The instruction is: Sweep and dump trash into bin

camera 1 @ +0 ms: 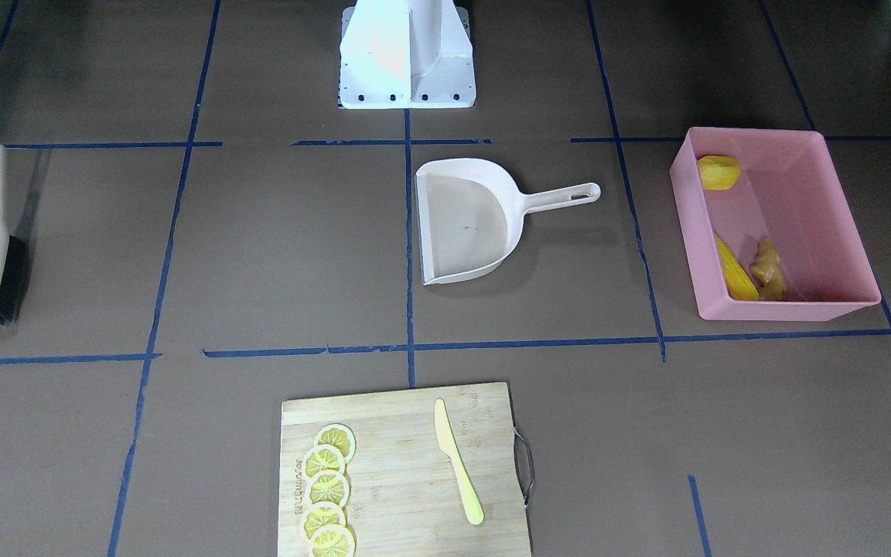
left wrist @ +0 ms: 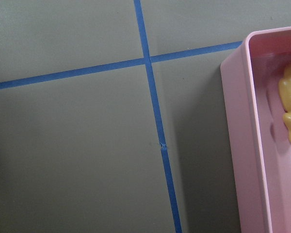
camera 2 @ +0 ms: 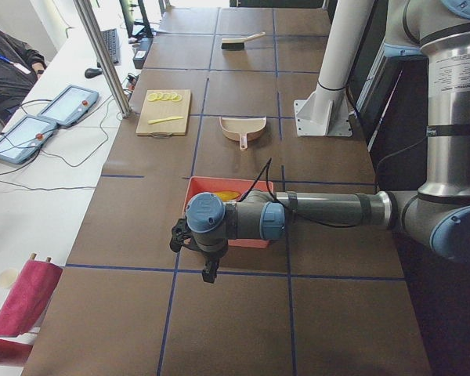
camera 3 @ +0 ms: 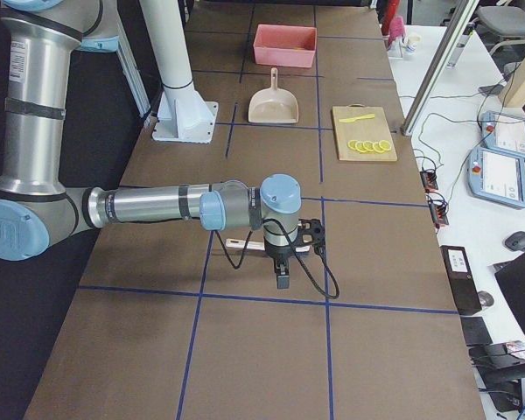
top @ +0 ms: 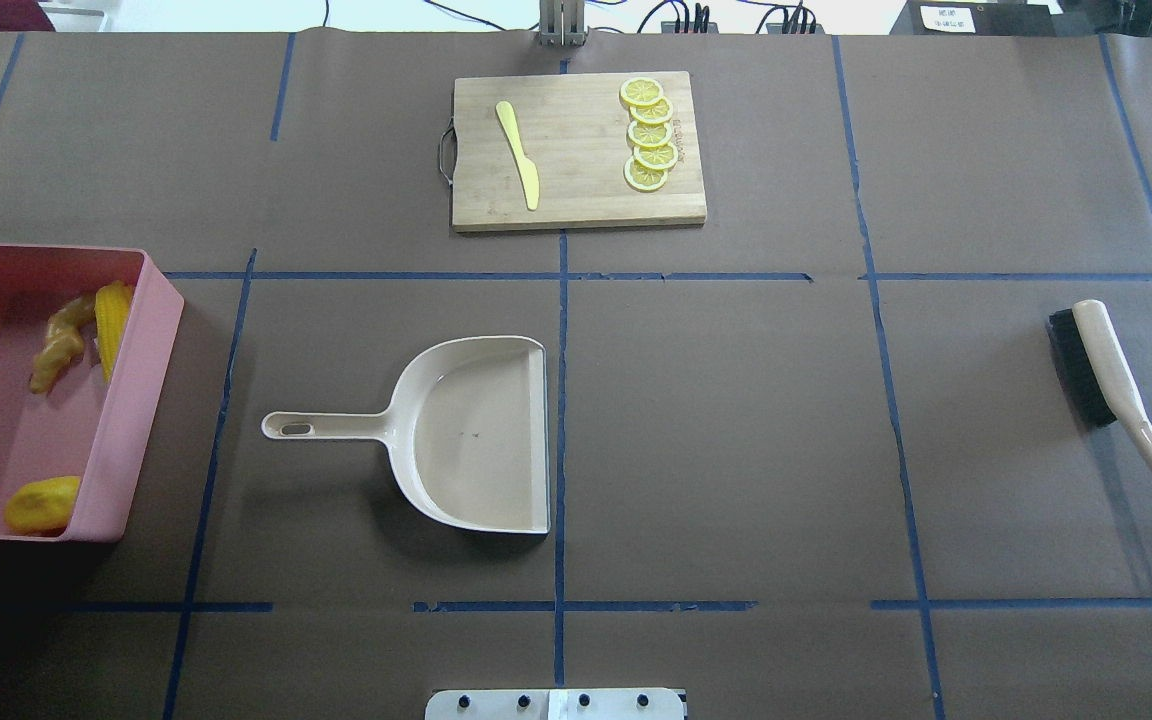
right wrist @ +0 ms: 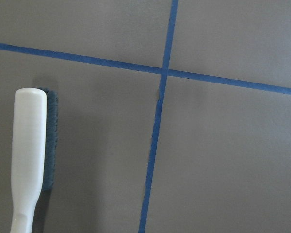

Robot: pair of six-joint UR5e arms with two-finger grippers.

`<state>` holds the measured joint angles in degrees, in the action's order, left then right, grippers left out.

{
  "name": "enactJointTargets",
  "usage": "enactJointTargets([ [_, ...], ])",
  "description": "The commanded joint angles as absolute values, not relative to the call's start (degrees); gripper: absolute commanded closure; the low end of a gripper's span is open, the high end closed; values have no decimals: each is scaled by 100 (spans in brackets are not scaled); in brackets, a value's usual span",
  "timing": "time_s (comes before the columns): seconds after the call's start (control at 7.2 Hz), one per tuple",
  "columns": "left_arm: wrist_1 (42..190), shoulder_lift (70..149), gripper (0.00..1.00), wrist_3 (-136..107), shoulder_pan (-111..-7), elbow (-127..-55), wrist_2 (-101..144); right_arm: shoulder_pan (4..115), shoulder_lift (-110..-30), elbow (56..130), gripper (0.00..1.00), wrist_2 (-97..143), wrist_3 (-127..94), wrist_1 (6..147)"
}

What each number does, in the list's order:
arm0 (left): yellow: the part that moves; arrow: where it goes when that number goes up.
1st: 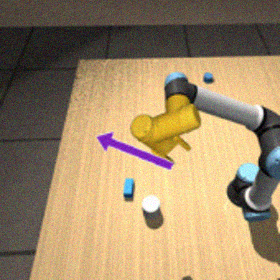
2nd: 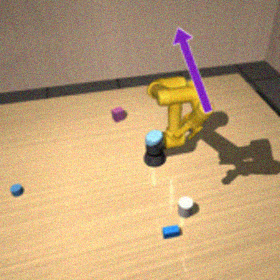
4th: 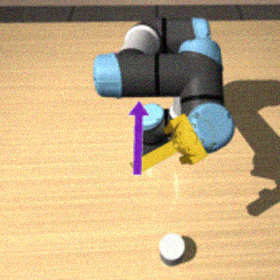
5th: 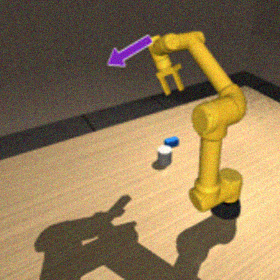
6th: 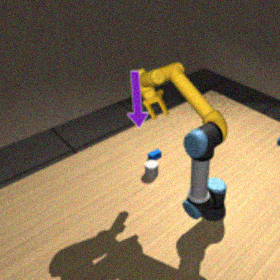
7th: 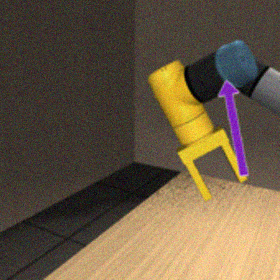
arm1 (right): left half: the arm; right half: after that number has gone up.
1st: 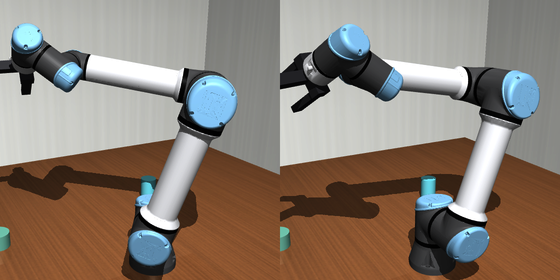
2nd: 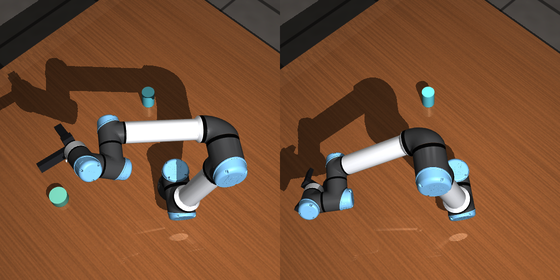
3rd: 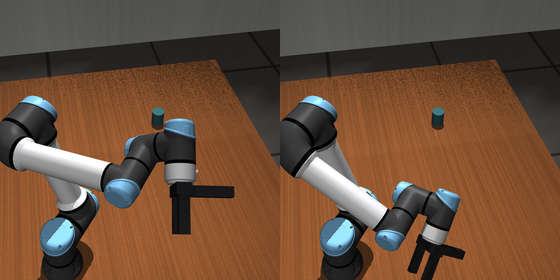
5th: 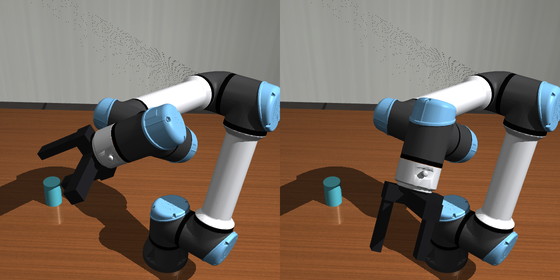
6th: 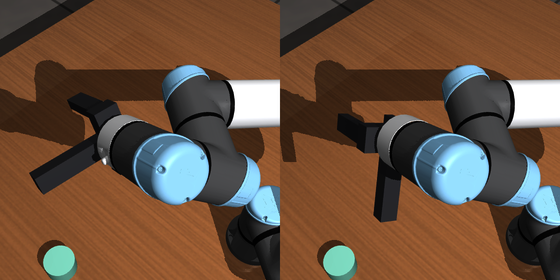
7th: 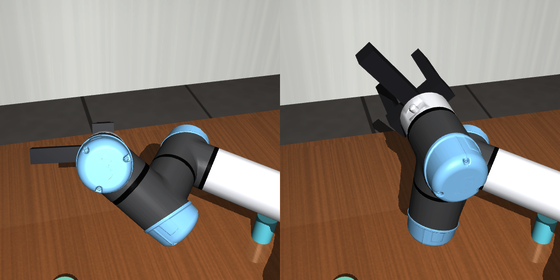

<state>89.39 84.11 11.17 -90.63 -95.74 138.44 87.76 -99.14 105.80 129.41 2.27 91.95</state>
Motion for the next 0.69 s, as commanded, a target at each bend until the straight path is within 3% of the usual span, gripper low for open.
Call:
enactJointTargets([
  [0.0, 8930, 8411, 0, 1116, -9062, -9554, 13843, 9088, -9913, 10530, 0, 12868, 677, 9686],
  [0.56, 8938, 8218, 0, 1116, -9053, -9615, 13834, 9088, -9932, 10266, 0, 12920, 606, 9677],
])
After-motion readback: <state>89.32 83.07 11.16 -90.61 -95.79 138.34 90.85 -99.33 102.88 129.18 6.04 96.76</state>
